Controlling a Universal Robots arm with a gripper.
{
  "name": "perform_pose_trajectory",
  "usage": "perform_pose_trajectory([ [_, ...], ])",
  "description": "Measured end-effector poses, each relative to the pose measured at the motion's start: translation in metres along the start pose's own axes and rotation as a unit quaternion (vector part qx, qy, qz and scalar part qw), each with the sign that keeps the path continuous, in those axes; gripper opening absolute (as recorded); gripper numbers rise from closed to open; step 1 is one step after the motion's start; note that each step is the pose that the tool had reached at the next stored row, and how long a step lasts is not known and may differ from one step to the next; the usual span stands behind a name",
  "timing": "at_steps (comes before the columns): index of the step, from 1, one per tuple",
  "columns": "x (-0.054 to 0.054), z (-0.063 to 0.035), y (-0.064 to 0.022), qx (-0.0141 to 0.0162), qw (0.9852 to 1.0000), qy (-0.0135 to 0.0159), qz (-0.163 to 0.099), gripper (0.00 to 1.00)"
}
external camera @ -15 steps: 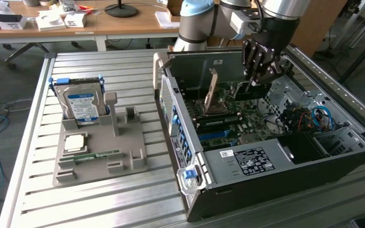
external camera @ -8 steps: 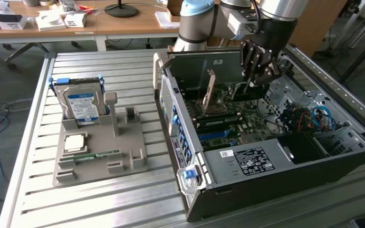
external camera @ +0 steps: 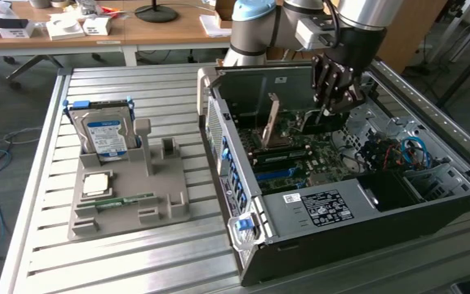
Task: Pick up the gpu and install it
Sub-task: 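Insert the gpu into the slot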
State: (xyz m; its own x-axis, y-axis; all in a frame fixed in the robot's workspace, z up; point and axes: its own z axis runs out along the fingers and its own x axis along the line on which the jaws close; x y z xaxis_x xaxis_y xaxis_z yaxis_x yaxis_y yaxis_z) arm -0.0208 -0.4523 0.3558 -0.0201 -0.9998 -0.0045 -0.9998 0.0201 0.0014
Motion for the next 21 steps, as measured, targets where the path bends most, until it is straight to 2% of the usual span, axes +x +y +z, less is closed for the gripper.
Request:
perform_pose_trajectory([
  [5, 0.002, 0.0001, 0.0003, 0.0, 1.0, 0.0, 0.0, 0.26],
  [10, 0.002, 0.0013, 0.0063, 0.0, 1.0, 0.0, 0.0, 0.26],
  [21, 0.002, 0.0154, 0.0106, 0.0, 1.0, 0.0002, 0.0, 0.26],
])
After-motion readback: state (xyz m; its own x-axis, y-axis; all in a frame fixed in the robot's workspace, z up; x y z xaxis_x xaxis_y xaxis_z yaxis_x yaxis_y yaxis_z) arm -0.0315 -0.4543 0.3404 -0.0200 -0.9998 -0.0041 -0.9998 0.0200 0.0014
